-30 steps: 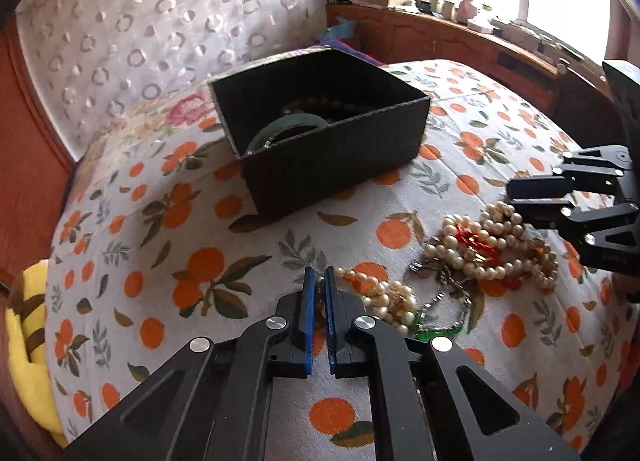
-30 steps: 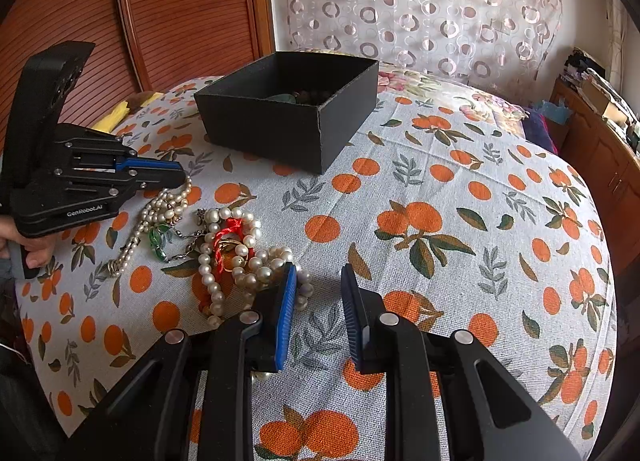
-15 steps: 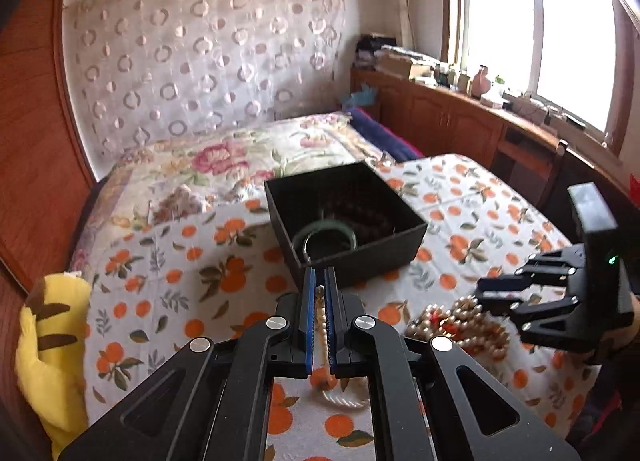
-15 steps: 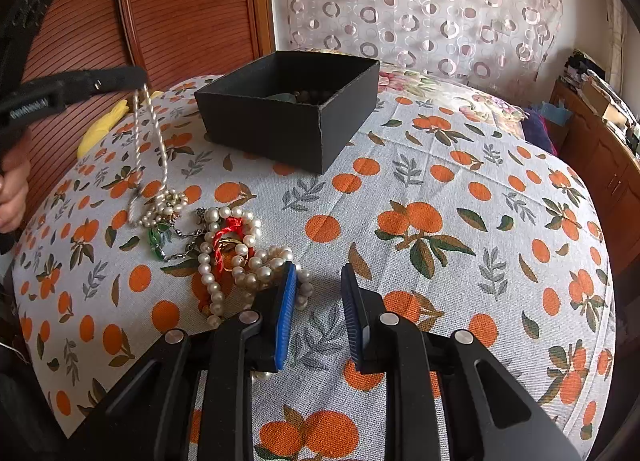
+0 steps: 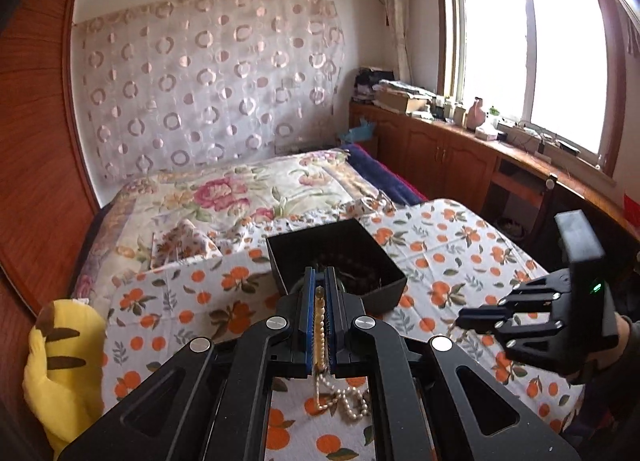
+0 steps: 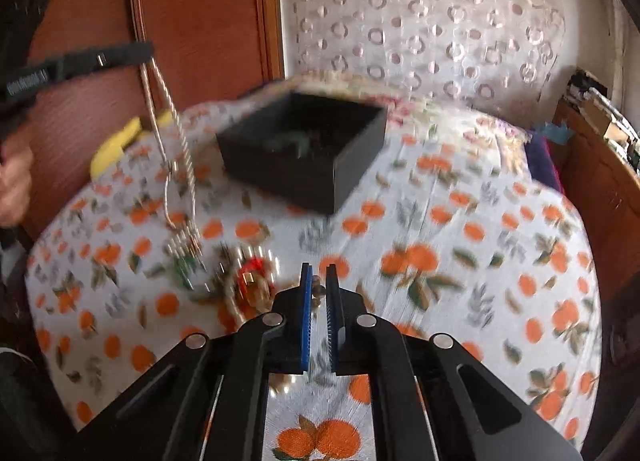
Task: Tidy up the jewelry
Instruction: 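Lift the pearl necklace and carry it over the black box with the left tool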
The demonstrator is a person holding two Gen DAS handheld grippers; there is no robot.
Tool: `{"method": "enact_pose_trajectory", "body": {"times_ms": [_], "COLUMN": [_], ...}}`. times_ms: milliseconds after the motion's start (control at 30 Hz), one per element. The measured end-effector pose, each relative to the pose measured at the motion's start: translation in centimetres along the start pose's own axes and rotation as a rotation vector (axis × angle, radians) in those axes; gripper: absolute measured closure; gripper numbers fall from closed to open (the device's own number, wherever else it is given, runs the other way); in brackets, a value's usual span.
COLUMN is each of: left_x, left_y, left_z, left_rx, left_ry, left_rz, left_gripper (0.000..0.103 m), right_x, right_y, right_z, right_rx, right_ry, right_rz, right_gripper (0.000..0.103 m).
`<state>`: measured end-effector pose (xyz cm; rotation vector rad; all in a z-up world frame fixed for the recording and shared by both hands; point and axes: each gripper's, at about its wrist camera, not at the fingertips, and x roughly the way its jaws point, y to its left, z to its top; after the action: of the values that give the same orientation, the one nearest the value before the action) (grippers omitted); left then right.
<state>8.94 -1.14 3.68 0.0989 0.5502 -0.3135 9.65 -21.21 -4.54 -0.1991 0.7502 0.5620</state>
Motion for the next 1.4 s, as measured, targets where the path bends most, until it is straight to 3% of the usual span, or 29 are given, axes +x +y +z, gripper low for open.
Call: {"method": "enact_pose_trajectory", "body": {"times_ms": [467, 1033, 1400], "left_x": [-0.9, -1.2, -0.8], "left_y": [0.7, 0.8, 0.4], "left_z": [3.3, 6.3, 9.3], "left_rx": [-0.008, -0.008, -0.012], "left_ry": [-0.058, -0.097, -0.125], "left_rz": [0.009, 0.01, 0.007], "left_gripper": [0.099, 0.099, 0.099], "right_x": [-6.4, -9.9, -10.2], "right_y": [0.7, 1.0, 0.1], "right_z": [7.8, 12.9, 14.7], "right_rx": [-0.071, -0.1, -0.098], "right_ry": [-0.183, -0.288, -0.312], "right_rz": [-0.05, -0.077, -0.111], "right_gripper": [0.096, 0.096, 0.096]}}
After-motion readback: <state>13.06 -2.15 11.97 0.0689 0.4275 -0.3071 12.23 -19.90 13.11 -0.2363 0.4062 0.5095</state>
